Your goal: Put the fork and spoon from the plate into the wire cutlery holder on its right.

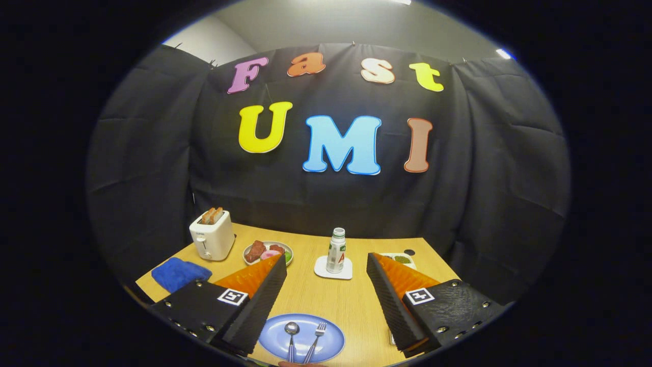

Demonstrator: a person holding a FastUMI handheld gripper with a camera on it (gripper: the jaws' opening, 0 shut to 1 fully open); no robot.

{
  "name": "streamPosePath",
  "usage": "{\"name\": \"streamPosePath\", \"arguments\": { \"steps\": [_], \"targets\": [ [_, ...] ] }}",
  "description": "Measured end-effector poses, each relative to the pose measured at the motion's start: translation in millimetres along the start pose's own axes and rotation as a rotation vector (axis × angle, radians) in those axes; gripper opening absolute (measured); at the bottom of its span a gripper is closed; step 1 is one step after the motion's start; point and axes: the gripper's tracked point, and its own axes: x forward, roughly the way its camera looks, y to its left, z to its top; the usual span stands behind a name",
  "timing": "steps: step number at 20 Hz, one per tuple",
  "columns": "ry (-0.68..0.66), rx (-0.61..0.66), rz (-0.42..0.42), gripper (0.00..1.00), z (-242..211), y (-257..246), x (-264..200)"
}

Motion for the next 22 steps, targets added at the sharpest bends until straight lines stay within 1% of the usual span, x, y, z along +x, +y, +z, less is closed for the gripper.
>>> {"name": "streamPosePath", "arguments": {
  "steps": [6,11,14,20,22],
  "targets": [
    [0.217,-0.036,0.036,0.97,-60,9,11],
    [0.383,-0.036,0.041,0.97,-105,10,13],
    [0.455,-0.014,0.052,0.97,-125,13,12],
    [0.559,-0.022,0.064,0.97,-159,16,12],
    [0.633,-0.039,0.040,0.97,-181,13,13]
  ]
}}
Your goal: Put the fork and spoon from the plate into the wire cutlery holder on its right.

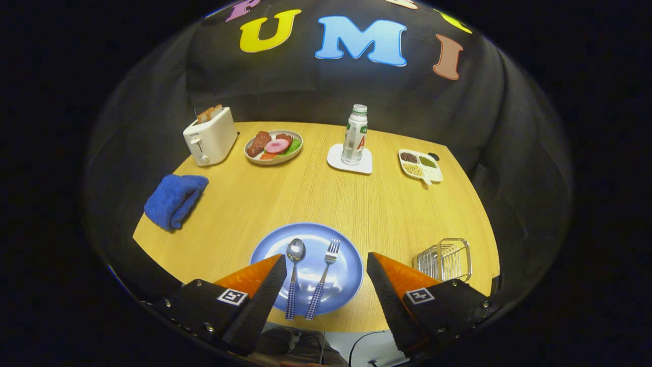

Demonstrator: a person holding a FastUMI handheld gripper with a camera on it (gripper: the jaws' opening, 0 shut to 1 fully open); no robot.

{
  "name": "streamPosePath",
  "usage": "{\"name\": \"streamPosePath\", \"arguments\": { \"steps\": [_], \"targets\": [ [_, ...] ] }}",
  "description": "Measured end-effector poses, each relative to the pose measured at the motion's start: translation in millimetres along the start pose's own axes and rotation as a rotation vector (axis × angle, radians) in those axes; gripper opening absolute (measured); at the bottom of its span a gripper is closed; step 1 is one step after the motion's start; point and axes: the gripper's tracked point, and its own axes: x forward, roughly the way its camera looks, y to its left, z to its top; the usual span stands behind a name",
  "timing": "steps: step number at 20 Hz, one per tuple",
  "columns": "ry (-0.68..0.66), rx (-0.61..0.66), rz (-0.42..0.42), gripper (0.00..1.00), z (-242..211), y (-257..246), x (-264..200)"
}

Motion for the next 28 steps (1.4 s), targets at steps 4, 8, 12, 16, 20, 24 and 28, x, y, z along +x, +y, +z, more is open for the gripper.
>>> {"name": "streamPosePath", "arguments": {
  "steps": [4,8,12,16,20,24,28],
  "targets": [
    [0.112,0.012,0.001,0.96,-20,-1,14],
    [0.160,0.051,0.018,0.96,-32,2,27],
    [0.219,0.045,0.027,0.86,-46,3,41],
    [0.286,0.008,0.040,0.83,-67,8,60],
    [0.351,-0.006,0.044,0.56,-78,12,62],
    [0.372,0.010,0.042,0.56,-77,12,66],
    [0.456,0.015,0.021,0.25,-96,11,76]
  ]
}}
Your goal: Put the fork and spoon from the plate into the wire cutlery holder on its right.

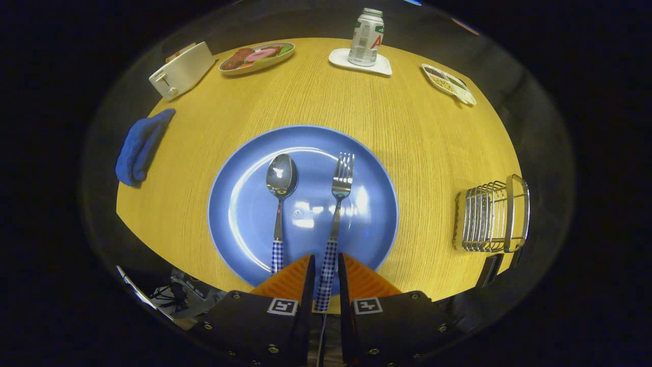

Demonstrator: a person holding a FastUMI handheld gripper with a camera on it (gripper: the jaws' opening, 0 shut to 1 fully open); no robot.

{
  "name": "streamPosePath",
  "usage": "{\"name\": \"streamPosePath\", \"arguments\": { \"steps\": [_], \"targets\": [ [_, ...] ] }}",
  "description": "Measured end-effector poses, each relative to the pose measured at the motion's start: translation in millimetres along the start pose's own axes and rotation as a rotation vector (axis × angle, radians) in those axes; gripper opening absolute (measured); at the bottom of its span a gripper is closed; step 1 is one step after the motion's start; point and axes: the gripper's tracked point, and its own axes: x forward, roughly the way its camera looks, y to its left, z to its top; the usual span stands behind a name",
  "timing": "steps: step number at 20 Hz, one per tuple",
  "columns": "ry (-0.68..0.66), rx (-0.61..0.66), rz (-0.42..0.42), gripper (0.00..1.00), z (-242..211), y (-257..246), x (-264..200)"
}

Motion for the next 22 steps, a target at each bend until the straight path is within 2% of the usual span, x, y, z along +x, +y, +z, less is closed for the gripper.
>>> {"name": "streamPosePath", "arguments": {
  "steps": [6,7,8,9,13,22],
  "targets": [
    [0.074,-0.008,-0.014,0.25,-5,-5,3],
    [0.071,-0.019,-0.017,0.25,-15,-8,22],
    [0.080,-0.029,-0.014,0.15,6,-11,-12],
    [0.091,-0.047,0.008,0.05,-1,-8,-1],
    [0.095,-0.093,0.046,0.05,4,-10,-2],
    [0.146,-0.121,0.150,0.05,9,-36,-43]
  ]
}}
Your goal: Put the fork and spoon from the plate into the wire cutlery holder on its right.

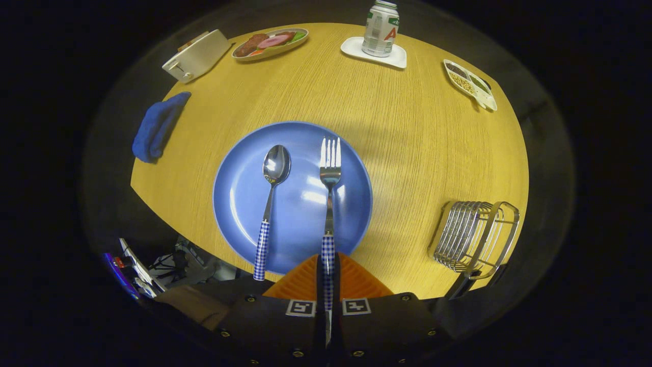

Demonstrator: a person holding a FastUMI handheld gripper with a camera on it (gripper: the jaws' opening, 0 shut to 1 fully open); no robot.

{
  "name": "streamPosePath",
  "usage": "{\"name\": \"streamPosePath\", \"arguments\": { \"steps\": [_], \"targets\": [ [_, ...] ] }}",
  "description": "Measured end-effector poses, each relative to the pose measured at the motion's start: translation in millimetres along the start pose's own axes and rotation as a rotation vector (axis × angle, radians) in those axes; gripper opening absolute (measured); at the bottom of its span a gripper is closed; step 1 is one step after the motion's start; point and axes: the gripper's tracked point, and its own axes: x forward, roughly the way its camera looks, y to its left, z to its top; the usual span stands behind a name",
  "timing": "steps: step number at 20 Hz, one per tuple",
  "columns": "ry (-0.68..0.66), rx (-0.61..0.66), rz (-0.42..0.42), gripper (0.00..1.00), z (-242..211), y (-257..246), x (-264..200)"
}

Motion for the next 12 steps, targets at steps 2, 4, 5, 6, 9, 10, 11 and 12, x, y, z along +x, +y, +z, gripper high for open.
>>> {"name": "streamPosePath", "arguments": {
  "steps": [2,4,5,6,9,10,11,12],
  "targets": [
    [0.012,-0.016,0.006,0.05,-6,-8,-13],
    [0.017,-0.036,-0.012,0.05,-13,-21,-26],
    [0.020,-0.039,-0.016,0.05,-17,-26,-30],
    [0.025,-0.044,-0.025,0.05,-21,-33,-36],
    [0.041,-0.064,-0.049,0.05,-34,-51,-53],
    [0.050,-0.071,-0.055,0.05,-39,-56,-59],
    [0.056,-0.078,-0.064,0.05,-43,-62,-63],
    [0.069,-0.088,-0.070,0.05,-48,-69,-69]
  ]
}}
